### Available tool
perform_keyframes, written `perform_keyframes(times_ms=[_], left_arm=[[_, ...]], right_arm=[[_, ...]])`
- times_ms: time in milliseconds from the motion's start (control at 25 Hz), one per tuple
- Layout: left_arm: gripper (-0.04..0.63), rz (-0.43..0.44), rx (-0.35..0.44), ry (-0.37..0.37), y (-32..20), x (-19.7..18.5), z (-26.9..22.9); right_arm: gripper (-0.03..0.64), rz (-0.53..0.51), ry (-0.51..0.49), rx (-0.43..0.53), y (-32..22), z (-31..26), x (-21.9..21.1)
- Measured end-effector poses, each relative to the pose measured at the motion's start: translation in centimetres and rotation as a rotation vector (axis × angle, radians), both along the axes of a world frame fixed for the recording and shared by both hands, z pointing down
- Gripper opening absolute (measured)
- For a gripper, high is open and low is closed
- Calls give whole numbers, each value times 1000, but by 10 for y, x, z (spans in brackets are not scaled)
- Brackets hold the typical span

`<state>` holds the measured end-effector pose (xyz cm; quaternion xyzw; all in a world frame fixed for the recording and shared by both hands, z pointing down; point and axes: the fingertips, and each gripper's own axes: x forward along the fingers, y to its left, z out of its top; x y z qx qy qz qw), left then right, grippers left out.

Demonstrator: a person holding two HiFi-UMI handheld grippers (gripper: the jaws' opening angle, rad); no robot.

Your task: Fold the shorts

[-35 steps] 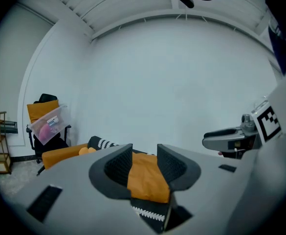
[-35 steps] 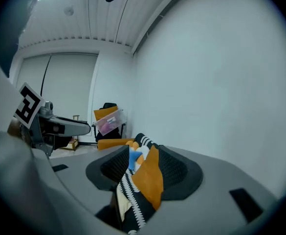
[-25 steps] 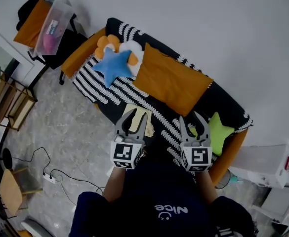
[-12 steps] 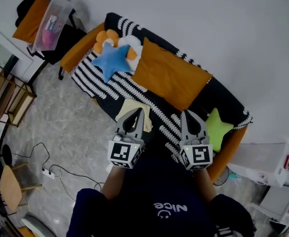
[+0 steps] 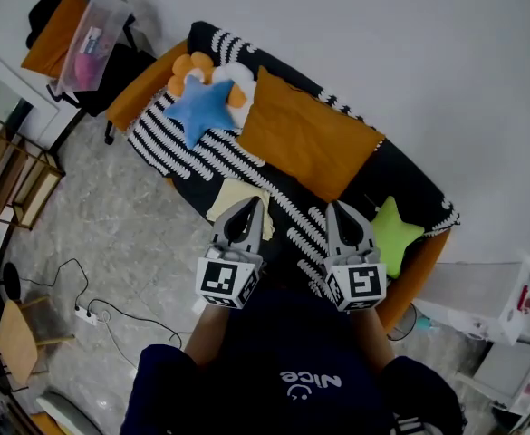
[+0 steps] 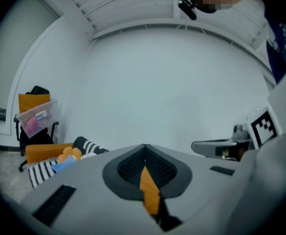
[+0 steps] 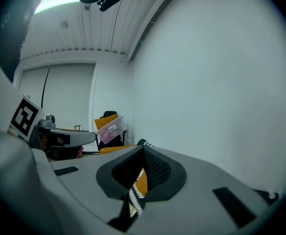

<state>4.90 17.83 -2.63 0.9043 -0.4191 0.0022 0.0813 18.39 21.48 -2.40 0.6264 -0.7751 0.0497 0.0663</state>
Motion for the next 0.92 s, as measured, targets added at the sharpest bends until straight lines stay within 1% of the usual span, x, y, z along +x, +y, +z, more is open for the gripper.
perform_keyframes(times_ms=[40,80,240,440,680,920], left_arm=[[2,-8,-14,21,0,-2,0],[2,-16,-19,23,0,-4,1],[2,-33,1,-36,2,-7,6],[2,-42,9,-76,6,-9,11],[2,-49,30,-111,9,-8,10],[2,-48,34,-118,11,-8,11]], right_arm=[[8,-1,6,-1,0,0,1],[8,-3,16,-2,0,0,1],[8,-8,54,-11,1,5,4],[8,-15,93,-23,3,11,4],[8,-13,108,-28,6,16,5],[8,-8,117,-47,10,20,6]])
